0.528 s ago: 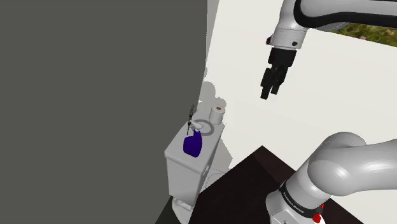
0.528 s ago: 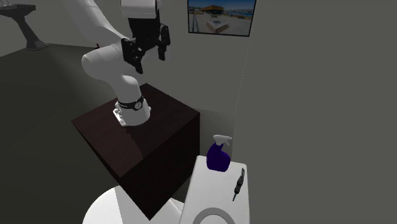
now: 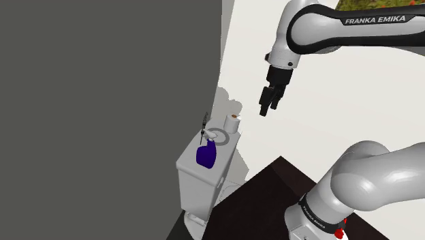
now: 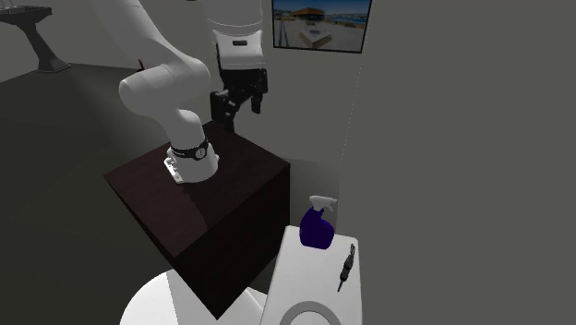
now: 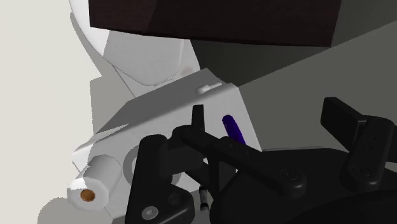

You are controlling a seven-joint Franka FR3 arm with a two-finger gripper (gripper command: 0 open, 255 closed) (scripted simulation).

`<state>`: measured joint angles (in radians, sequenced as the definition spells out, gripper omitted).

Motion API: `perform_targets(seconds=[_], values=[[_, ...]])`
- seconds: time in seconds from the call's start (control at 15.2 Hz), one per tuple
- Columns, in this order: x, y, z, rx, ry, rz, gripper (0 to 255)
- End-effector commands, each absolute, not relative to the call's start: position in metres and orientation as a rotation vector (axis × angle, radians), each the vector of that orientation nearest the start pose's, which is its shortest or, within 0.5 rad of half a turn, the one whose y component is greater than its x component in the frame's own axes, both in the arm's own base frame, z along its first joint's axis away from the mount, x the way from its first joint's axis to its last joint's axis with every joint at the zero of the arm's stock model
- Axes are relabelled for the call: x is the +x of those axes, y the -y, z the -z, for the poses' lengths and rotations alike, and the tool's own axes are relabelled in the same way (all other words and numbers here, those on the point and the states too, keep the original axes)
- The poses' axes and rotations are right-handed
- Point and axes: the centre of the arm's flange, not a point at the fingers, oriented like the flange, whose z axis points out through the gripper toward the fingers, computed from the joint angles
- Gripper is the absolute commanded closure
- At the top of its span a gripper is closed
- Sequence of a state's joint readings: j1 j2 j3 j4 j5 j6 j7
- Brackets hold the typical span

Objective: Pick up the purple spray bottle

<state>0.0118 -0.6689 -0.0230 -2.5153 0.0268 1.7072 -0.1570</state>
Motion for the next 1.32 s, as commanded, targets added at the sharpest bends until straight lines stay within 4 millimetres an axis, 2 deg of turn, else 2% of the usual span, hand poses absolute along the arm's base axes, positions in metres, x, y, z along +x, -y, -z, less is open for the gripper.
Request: perform_targets(seconds=[0.0,1.12,1.25], values=[[0.35,-0.003,-0.467,-3.077,0.259,-0.188,0],[0.474,-0.074,-0.304,-3.078,0.543,-0.043,0],[0.478,-0.077,-0.293,-3.078,0.554,-0.037,0]])
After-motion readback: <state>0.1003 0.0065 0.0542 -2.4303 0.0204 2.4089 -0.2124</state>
